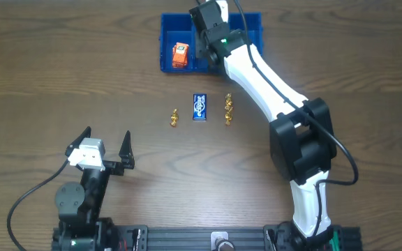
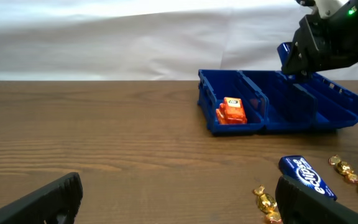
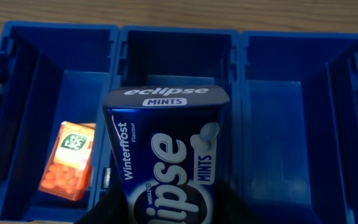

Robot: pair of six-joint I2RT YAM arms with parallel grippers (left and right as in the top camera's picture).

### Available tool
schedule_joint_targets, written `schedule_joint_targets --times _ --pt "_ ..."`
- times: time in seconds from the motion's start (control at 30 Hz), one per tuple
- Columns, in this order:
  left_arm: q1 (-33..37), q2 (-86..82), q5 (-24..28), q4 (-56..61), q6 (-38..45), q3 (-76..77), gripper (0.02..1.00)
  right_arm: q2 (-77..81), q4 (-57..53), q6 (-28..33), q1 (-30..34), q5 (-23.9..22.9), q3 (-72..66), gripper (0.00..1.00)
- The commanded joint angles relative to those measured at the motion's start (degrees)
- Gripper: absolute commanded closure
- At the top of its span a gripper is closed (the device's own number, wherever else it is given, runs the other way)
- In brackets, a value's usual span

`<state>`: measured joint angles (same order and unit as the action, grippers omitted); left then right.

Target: Sort Candies Into Trays

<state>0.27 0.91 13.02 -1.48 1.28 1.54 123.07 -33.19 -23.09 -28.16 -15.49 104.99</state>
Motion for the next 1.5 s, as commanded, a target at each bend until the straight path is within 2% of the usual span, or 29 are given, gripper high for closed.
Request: schedule_joint_targets --times 0.03,0.07,0.17,0.23,0.3,0.47,0.63,0.73,0.83,0.93,1.13,1.37,1.5 --pt "0.07 -0.28 0.76 -1.68 -0.57 -1.27 0.02 0.42 0.61 -0.96 0.28 -1.38 0.2 0.814" --pt "0.07 -0.28 0.76 -1.68 -0.59 -1.27 0.02 0.42 0.61 -0.94 0.28 -1.36 0.2 0.759" --pt "0.07 -0.28 0.76 -1.68 -0.59 -1.27 0.02 0.39 0.87 -0.9 0.26 -0.72 0.2 0.402" --pt "0.07 -0.28 0.76 -1.68 -0.59 -1.27 0.023 0.39 1.07 -0.9 0.15 -0.72 0.2 0.255" --pt "0.07 -0.28 0.76 -1.68 -0.59 -1.27 0.02 0.39 1.22 -0.9 0.04 -0.72 0.2 0.205" --pt "0.07 -0.28 0.76 -1.68 -0.59 -1.27 0.023 0.37 -1.25 -0.72 0.04 0.61 2.73 0.167" --pt "0.07 -0.28 0.76 -1.68 -0.59 -1.27 0.02 0.37 -14.78 -1.36 -1.01 2.08 13.57 0.093" --pt "0.07 -0.28 0.76 -1.68 -0.59 -1.27 0.02 0.37 -27.43 -6.21 -3.39 2.1 19.3 0.001" --pt "0.07 -0.28 0.76 -1.68 -0.59 -1.27 0.02 0.39 -34.56 -10.19 -5.49 3.23 19.41 0.001" --pt "0.07 -0.28 0.76 -1.68 -0.59 -1.27 0.023 0.5 -38.53 -13.16 -6.62 6.36 16.63 0.001" --pt "0.07 -0.28 0.76 -1.68 -0.59 -1.27 0.02 0.5 -36.94 -17.53 -8.63 8.33 6.19 0.001" --pt "0.07 -0.28 0.76 -1.68 -0.59 -1.27 0.02 0.5 -25.88 -17.64 -10.25 11.96 -6.1 0.005" --pt "0.07 -0.28 0.76 -1.68 -0.59 -1.27 0.02 1.07 -23.87 -17.62 -10.62 12.0 -8.02 0.009"
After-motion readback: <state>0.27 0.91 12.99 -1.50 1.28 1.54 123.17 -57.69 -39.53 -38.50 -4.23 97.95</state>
